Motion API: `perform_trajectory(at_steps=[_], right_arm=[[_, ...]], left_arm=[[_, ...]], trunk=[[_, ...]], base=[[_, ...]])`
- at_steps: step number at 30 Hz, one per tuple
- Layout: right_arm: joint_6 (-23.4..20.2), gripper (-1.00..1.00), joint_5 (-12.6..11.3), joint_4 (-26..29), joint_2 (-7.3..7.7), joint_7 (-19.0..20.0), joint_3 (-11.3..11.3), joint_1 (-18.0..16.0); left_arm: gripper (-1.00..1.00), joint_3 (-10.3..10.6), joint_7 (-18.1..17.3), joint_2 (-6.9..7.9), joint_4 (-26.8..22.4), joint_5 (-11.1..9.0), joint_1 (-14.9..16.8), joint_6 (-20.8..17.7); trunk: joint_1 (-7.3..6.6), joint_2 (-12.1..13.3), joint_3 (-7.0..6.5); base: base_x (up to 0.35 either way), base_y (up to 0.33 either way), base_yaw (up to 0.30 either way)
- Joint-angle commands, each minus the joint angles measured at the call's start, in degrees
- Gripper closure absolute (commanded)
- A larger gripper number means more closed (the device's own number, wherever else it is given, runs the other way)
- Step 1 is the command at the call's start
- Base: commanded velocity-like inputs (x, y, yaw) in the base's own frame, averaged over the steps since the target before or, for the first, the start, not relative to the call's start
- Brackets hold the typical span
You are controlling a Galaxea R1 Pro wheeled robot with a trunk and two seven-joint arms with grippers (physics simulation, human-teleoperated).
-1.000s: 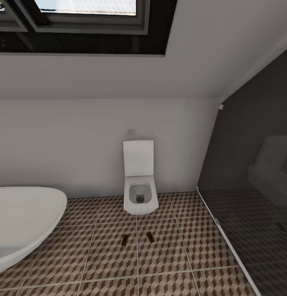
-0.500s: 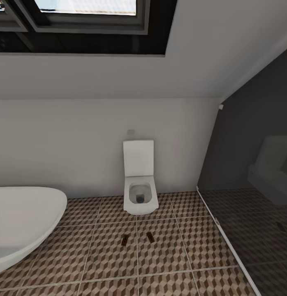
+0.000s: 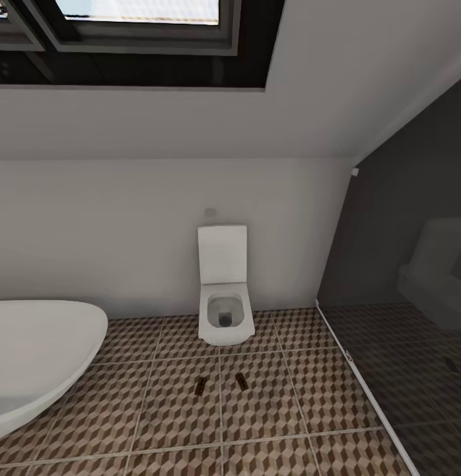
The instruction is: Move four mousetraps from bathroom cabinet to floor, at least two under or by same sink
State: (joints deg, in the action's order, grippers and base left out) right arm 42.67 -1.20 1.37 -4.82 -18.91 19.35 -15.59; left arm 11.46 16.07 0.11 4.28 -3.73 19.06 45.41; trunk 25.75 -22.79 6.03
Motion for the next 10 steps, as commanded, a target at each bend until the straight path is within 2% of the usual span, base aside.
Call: perform_trajectory(at_steps=[1, 10], right_arm=[[0.07, -1.0, -0.12, -0.06, -0.02, -0.42, 0.47, -0.06], [0.06, -1.0, -0.12, -0.08, -0.02, -0.42, 0.47, -0.06]], left_arm=[[-1.0, 0.49, 0.1, -0.02, 0.2, -0.36, 0.1, 0.3], [-1.0, 0.49, 0.1, -0.02, 0.2, -0.36, 0.1, 0.3]], trunk=[[0.04, -0.13, 0.12], [0.04, -0.13, 0.12]], base=[[0.0, 0.0, 0.0], [0.0, 0.0, 0.0]])
